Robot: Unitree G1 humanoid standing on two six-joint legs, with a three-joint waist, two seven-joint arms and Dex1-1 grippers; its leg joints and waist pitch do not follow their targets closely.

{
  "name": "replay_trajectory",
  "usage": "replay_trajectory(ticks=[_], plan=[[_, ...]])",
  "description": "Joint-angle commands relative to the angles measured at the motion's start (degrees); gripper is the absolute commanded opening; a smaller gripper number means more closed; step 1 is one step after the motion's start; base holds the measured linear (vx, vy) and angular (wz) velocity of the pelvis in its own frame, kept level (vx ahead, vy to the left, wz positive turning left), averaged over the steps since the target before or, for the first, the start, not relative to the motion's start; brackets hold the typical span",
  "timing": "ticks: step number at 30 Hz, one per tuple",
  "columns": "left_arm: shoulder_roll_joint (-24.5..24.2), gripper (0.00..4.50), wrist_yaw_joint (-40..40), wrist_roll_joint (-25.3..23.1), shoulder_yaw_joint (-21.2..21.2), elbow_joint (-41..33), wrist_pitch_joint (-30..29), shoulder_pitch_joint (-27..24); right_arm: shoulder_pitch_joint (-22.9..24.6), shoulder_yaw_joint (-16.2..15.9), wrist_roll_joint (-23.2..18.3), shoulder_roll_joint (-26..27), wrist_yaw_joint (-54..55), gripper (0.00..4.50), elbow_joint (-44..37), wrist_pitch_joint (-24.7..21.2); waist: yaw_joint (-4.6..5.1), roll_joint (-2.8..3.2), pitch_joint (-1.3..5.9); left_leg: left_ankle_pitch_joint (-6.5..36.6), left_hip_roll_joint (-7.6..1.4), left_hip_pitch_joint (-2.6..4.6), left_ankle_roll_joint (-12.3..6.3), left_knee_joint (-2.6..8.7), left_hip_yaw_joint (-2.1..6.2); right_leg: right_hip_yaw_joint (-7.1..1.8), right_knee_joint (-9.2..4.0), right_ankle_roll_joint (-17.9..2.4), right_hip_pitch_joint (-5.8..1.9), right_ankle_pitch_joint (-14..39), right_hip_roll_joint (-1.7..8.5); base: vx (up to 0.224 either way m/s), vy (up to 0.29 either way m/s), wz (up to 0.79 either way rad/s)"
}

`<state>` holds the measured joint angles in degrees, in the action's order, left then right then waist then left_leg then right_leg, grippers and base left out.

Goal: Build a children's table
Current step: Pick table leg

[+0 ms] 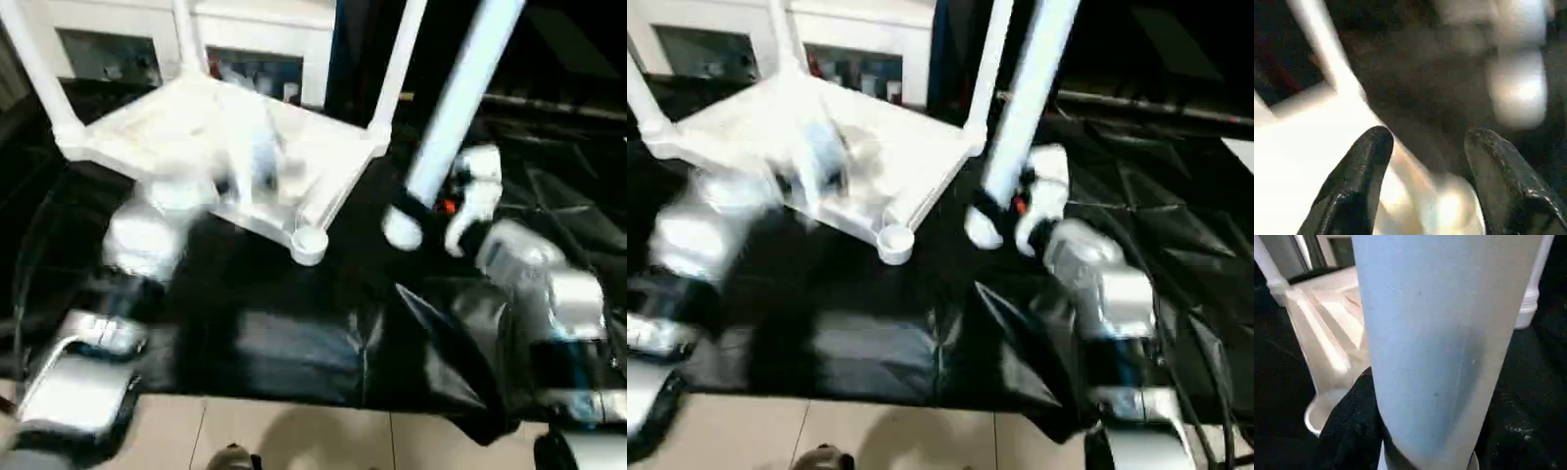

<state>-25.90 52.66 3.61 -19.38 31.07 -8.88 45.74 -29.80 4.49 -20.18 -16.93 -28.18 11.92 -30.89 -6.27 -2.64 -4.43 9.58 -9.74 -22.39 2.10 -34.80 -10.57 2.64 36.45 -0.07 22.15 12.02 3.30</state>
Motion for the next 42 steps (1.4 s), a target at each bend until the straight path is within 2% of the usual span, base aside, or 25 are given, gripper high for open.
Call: replay_trajectory(ticks=[1,2,4,5,6,7,8,11,13,14,15,17,20,24,28,29,33,34,35,37,39,42], plan=[[-2.2,2.88,4.2,-5.6,-5.0,2.9,3.6,2.5,0.2,0.3,0.4,-0.7,0.5,1.93,-2.2,0.6,0.25,0.59,5.43,2.9,-3.34,1.88,2.44,3.96,1.37,-2.71,-2.93,-10.9,-2.55,-4.3,5.05,0.0,0.0,0.0],[-2.4,2.88,3.8,-8.1,-7.0,5.7,5.2,3.6,0.3,0.3,0.4,-0.6,0.8,1.93,-2.3,0.8,0.23,0.48,5.27,3.3,-3.22,1.77,1.64,3.93,1.21,-2.8,-3.15,-11.4,-2.56,-4.3,5.05,0.0,0.0,0.0],[-1.8,2.88,2.1,-10.1,-8.0,9.2,7.5,5.0,0.4,0.2,0.4,-0.4,1.1,1.93,-2.2,1.1,0.23,0.42,5.28,4.5,-3.34,1.78,1.52,3.89,1.22,-2.85,-3.07,-12.2,-2.76,-3.4,5.43,0.0,0.0,0.0],[0.2,2.88,-2.7,-14.2,-9.4,16.7,11.5,7.9,0.4,0.0,1.2,-0.1,1.5,1.93,-1.7,2.3,0.27,0.43,5.13,5.4,-3.33,1.79,1.52,3.87,1.15,-2.86,-3.39,-12.5,-2.59,-2.0,5.38,0.0,0.0,0.0],[0.2,2.88,-2.7,-14.2,-9.4,16.7,11.5,7.9,0.4,0.0,1.2,-0.1,1.5,1.93,-1.7,2.3,0.27,0.35,5.13,5.9,-3.25,1.87,1.59,3.83,1.09,-2.87,-3.49,-12.4,-2.56,-1.3,5.26,0.0,0.0,0.0],[0.9,2.88,-3.9,-15.9,-9.8,19.5,12.8,9.0,0.5,-0.1,1.5,0.0,1.7,1.93,-1.7,2.6,0.14,0.32,5.16,6.4,-3.5,1.86,1.75,3.92,1.28,-2.89,-3.44,-12.7,-2.75,-0.6,5.7,0.0,0.0,0.0],[1.8,2.88,-5.4,-17.7,-10.5,23.0,13.9,10.3,0.6,-0.1,1.7,0.1,1.8,1.93,-2.0,2.6,0.17,0.32,5.09,6.9,-3.49,2.0,1.79,3.93,1.26,-2.86,-3.61,-12.6,-2.66,0.4,5.58,0.0,0.0,0.0],[2.4,2.88,-7.0,-18.8,-11.4,26.3,15.3,11.7,0.8,-0.1,1.8,0.2,1.9,1.93,-2.7,2.3,0.25,0.21,5.04,7.2,-3.54,1.85,1.73,3.96,1.31,-2.91,-3.62,-12.9,-2.74,1.2,5.7,0.0,0.0,0.0],[3.4,2.88,-9.0,-19.2,-11.8,30.5,16.9,13.5,1.7,-0.4,1.7,-0.4,2.1,1.93,-4.6,1.0,0.36,-0.28,5.12,6.4,-3.46,1.89,1.01,3.83,1.16,-2.95,-3.56,-13.3,-2.79,0.2,5.6,0.0,0.0,0.0],[3.4,2.88,-9.0,-19.2,-11.8,30.5,16.9,13.5,1.7,-0.4,1.7,-0.4,2.1,1.93,-4.6,1.0,0.31,-0.12,5.18,5.9,-3.53,1.91,0.46,3.78,1.24,-2.92,-3.43,-13.6,-2.78,-0.4,5.73,0.0,0.0,0.0],[3.9,2.88,-9.3,-20.0,-12.1,32.5,17.5,14.0,2.1,-0.7,1.6,-0.7,1.9,1.93,-5.3,0.3,0.4,-0.27,5.21,5.7,-3.54,1.89,0.17,3.74,1.19,-2.91,-3.42,-13.7,-2.76,-0.6,5.7,0.0,0.0,0.0],[4.7,2.88,-9.9,-22.8,-13.1,36.6,19.2,14.8,2.6,-1.2,1.6,-1.4,1.3,1.93,-6.1,-0.5,0.54,-0.63,5.05,5.4,-3.52,1.82,-0.8,3.72,1.12,-2.91,-3.61,-13.7,-2.76,0.3,5.69,0.0,0.0,0.0],[5.8,2.88,-11.2,-24.3,-12.9,40.3,20.7,15.8,2.6,-1.4,1.9,-1.8,0.8,1.93,-6.6,-1.1,0.73,-0.66,5.0,6.1,-3.54,1.89,-0.84,3.7,1.13,-2.92,-3.89,-13.3,-2.75,2.6,5.77,0.0,0.0,0.0],[6.7,2.88,-10.8,-24.3,-12.8,41.9,21.3,16.3,2.3,-1.2,1.9,-2.0,0.6,1.93,-6.9,-1.6,0.84,-0.75,4.9,6.9,-3.6,1.9,-0.93,3.71,1.13,-2.9,-4.0,-14.0,-2.6,3.0,5.8,0.0,0.0,0.0],[7.4,2.88,-5.2,-25.8,-13.9,43.4,22.1,16.3,1.5,-1.5,2.0,-2.1,0.2,1.93,-6.4,-1.3,0.93,-0.73,4.97,6.1,-3.61,1.8,-1.38,3.68,1.17,-2.88,-3.88,-14.5,-2.69,1.8,5.86,0.0,0.0,0.0],[7.8,2.59,-2.8,-26.3,-13.5,44.2,22.2,16.5,1.2,-1.6,1.9,-2.1,0.1,1.93,-6.0,-0.9,0.93,-0.56,4.94,6.1,-3.56,1.84,-1.46,3.67,1.16,-2.88,-3.97,-14.6,-2.65,1.8,5.85,0.0,0.0,0.0],[7.9,2.45,4.0,-26.5,-14.0,44.4,21.4,17.1,0.7,-1.5,2.1,-2.3,0.0,1.93,-4.9,0.0,0.86,-0.58,4.93,6.0,-3.63,1.89,-1.48,3.72,1.16,-2.87,-3.84,-15.4,-2.69,0.8,5.97,0.0,0.0,0.0],[7.8,2.17,5.6,-26.7,-14.3,44.4,21.3,17.3,0.6,-1.5,2.3,-2.3,0.0,1.93,-4.7,0.2,0.86,-0.51,4.9,6.2,-3.62,1.88,-1.45,3.74,1.16,-2.87,-3.82,-15.6,-2.73,0.7,5.98,0.0,0.0,0.0],[7.7,2.1,7.6,-27.1,-14.9,44.1,21.8,17.8,0.1,-1.3,2.6,-2.3,-0.1,1.93,-3.8,1.0,0.73,-0.3,4.87,6.4,-3.61,1.9,-1.33,3.78,1.22,-2.85,-3.89,-15.6,-2.75,1.0,6.06,0.0,0.0,0.0],[7.8,2.06,8.1,-27.2,-15.0,43.9,22.1,18.1,-0.3,-1.3,2.9,-2.3,-0.3,1.93,-3.0,1.7,0.76,-0.28,4.85,7.5,-3.68,1.98,-0.82,3.83,1.2,-2.86,-3.93,-15.9,-2.73,1.6,6.04,0.0,0.0,0.0],[7.7,1.81,8.8,-27.5,-15.2,43.8,21.9,18.4,-0.5,-1.3,3.2,-2.4,-0.3,1.93,-2.3,2.2,0.7,-0.27,4.77,8.4,-3.7,2.05,-0.63,3.84,1.17,-2.9,-4.02,-16.2,-2.75,2.3,6.14,0.0,0.0,0.0],[7.0,1.63,12.8,-29.7,-16.4,43.4,21.2,18.8,-1.1,-1.5,3.8,-2.2,-0.4,1.93,-0.5,3.7,0.56,0.32,4.89,8.4,-3.71,2.05,-0.33,3.88,1.31,-2.9,-3.96,-16.3,-2.84,1.3,6.14,0.0,0.0,0.0]])
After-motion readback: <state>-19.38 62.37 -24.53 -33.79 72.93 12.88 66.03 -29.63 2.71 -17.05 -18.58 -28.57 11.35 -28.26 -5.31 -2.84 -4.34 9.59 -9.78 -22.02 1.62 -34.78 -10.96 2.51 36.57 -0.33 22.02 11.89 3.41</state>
